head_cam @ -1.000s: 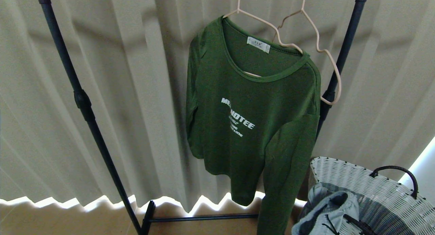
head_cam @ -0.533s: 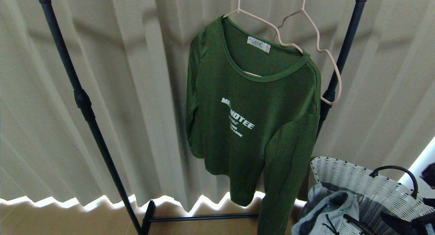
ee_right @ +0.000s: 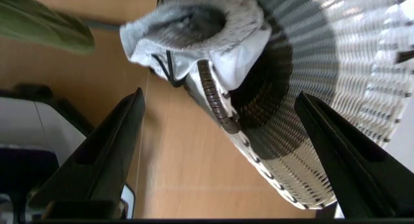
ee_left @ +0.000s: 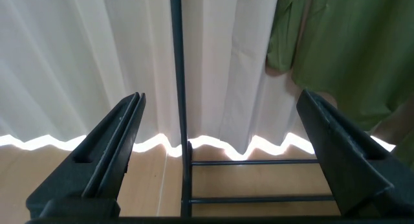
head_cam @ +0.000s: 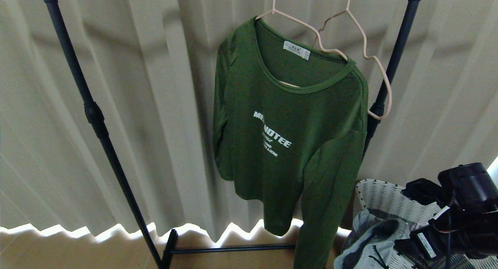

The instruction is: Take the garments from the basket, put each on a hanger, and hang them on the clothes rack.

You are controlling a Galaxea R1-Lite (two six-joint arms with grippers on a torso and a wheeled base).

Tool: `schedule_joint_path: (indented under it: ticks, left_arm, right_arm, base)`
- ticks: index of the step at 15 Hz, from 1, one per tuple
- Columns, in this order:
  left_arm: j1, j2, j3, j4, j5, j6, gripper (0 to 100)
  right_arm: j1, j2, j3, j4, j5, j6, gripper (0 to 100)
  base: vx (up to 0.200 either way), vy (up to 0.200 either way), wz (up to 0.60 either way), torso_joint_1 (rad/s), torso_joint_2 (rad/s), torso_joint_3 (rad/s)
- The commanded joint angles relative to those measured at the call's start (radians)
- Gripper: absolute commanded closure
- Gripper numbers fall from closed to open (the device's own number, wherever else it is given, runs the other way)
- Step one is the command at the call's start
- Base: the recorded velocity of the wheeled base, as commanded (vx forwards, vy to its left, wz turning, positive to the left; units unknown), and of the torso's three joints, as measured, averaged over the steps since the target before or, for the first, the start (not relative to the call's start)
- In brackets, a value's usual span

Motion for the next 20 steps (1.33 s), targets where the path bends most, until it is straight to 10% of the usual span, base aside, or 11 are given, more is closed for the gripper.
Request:
schedule_joint_path:
  ticks: [1, 12, 13, 20]
  left_arm:
    - [0.0, 0.0, 0.0, -0.001, 0.0, -0.001, 0]
    - [0.0, 0.0, 0.0, -0.001, 0.002, 0.001, 0]
    - [0.0, 0.0, 0.0, 0.0, 0.002, 0.001, 0]
    - [0.0, 0.0, 0.0, 0.0, 0.002, 0.001, 0]
  right_arm:
    - [-0.011, 0.076, -0.003, -0.018, -0.003, 0.0, 0]
    - [-0.096, 0.217, -0.06, -0.088, -0.023, -0.002, 0]
    - [-0.096, 0.224, -0.061, -0.093, -0.023, -0.002, 100]
    - [-0.093, 0.26, -0.077, -0.125, -0.022, -0.002, 100]
  base:
    - [0.0, 0.0, 0.0, 0.0, 0.0, 0.0]
    - [0.0, 0.0, 0.0, 0.0, 0.0, 0.0]
    - [0.0, 0.0, 0.0, 0.0, 0.0, 0.0]
    - [0.0, 0.0, 0.0, 0.0, 0.0, 0.0]
